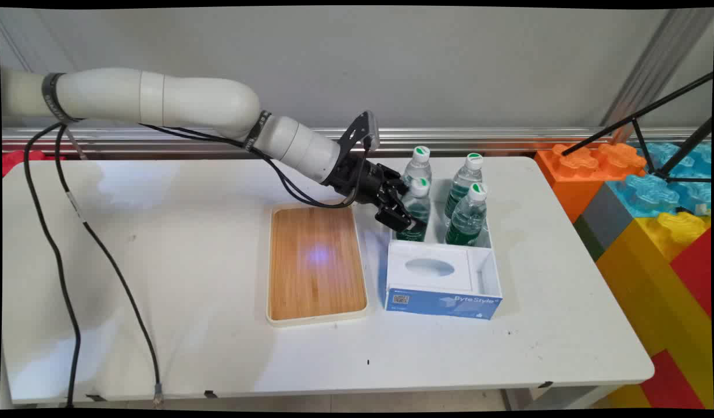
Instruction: Pick up the green bottle from the white box, then place the picked object on the tray
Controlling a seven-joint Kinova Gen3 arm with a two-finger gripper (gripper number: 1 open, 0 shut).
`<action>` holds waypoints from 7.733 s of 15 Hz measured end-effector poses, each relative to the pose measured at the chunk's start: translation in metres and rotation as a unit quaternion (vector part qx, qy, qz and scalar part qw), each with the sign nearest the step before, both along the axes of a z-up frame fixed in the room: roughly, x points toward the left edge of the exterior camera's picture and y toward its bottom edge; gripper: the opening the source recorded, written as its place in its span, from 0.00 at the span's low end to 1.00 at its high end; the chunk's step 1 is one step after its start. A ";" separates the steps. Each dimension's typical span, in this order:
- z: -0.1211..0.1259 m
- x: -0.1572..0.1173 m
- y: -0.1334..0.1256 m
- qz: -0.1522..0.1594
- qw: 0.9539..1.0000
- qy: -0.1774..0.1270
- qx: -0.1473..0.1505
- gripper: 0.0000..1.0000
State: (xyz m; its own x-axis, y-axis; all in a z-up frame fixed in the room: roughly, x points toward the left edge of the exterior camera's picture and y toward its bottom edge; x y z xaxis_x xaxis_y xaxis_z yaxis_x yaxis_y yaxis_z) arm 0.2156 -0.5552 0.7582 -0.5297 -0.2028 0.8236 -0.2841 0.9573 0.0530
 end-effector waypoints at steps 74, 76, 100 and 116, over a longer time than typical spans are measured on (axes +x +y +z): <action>0.027 0.026 -0.120 -0.041 0.999 0.028 0.012 0.00; 0.044 0.031 -0.112 -0.030 0.999 0.039 0.015 0.00; 0.075 0.152 -0.002 0.084 0.996 -0.016 0.003 0.00; 0.006 0.154 -0.002 0.093 0.995 -0.033 0.007 1.00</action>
State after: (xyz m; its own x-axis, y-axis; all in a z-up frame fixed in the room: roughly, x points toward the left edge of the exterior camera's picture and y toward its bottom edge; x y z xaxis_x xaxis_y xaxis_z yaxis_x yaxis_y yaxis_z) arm 0.3696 -0.5571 0.7638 -0.5344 -0.3132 0.7850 -0.4592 0.8874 0.0415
